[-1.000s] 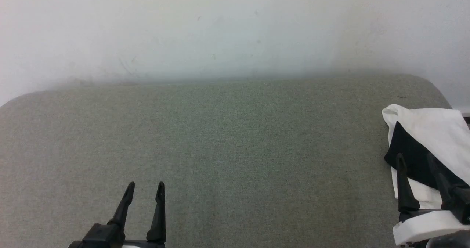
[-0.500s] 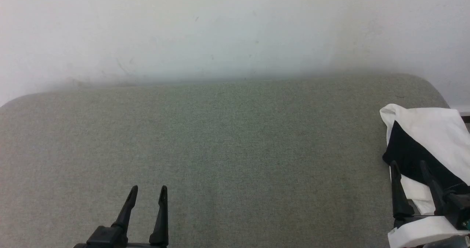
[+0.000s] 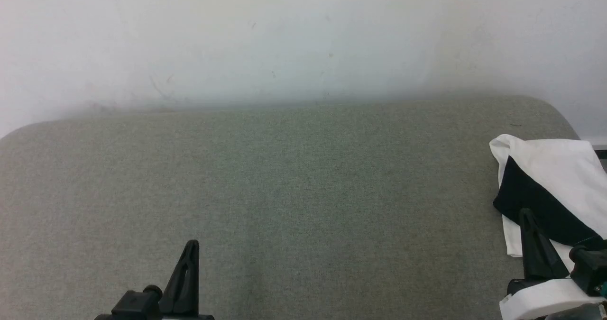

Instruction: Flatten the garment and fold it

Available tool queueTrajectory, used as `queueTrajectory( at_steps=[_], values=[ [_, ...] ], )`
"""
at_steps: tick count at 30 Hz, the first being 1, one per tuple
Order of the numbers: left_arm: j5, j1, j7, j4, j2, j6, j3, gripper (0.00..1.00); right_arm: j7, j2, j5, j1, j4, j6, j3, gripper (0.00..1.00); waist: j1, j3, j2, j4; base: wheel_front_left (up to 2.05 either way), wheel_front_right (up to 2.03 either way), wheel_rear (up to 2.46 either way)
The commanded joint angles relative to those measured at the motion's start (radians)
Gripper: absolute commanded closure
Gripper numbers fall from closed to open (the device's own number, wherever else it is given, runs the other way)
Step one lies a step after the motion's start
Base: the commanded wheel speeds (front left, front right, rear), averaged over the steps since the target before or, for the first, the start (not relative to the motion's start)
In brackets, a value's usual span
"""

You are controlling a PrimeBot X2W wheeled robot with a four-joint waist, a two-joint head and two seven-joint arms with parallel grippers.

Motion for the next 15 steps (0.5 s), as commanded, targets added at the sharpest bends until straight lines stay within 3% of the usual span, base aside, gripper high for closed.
queueTrajectory(
  at_steps=[1, 15],
  values=[
    [0.012, -0.01, 0.003, 0.002, -0.005, -0.002, 0.004, 1.0, 0.001, 0.0, -0.004, -0.005, -0.002, 0.0, 0.005, 1.0, 0.0, 0.0, 0.0, 0.0, 0.0, 0.0, 0.0],
    [0.038, -0.031, 0.031, 0.006, -0.016, -0.006, 0.02, 1.0, 0.022, 0.001, -0.015, -0.017, -0.008, 0.0, 0.022, 1.0, 0.0, 0.005, 0.0, 0.001, 0.0, 0.0, 0.0]
  ],
)
